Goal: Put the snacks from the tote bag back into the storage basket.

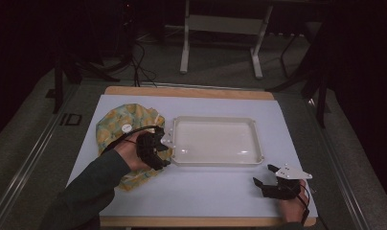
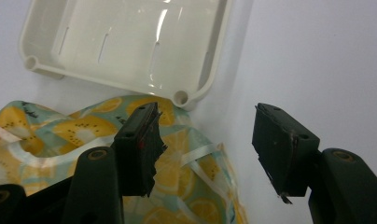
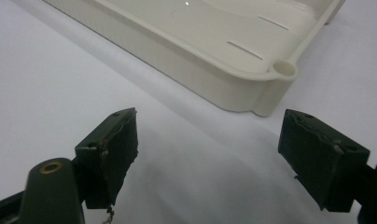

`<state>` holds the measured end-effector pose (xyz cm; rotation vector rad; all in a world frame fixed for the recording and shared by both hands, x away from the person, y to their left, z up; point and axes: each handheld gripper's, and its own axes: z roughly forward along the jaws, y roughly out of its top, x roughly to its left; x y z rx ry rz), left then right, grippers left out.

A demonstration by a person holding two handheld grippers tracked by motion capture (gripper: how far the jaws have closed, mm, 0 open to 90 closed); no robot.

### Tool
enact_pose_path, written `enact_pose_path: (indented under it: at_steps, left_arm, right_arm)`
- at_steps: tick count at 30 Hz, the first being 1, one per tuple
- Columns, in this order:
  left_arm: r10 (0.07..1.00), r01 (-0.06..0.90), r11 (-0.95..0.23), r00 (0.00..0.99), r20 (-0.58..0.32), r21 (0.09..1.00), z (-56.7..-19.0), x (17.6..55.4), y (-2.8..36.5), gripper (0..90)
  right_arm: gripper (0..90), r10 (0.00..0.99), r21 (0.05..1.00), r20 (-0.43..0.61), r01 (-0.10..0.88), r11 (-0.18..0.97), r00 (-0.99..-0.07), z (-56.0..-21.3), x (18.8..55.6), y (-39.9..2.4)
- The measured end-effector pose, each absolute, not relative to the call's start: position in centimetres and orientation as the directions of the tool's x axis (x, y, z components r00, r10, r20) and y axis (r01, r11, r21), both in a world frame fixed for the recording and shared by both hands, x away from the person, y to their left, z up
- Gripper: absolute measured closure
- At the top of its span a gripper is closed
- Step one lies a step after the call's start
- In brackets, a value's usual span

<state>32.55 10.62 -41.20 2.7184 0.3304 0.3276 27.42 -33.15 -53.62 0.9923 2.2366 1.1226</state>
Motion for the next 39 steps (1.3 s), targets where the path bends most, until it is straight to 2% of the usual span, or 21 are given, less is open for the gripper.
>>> enact_pose_path:
  at_steps: [21,39]
  left_arm:
    - [0.289,0.204,-0.909,0.937,0.197,0.363,-39.1,34.0,11.4,41.1]
    - [0.342,0.26,-0.901,0.919,0.198,0.348,-37.9,35.0,12.4,40.0]
  right_arm:
    - [19.4,0.762,0.818,-0.07,0.4,0.412,-0.643,-53.6,27.4,-33.1]
    - [19.4,0.762,0.818,-0.072,0.4,0.414,-0.643,-53.6,27.4,-33.1]
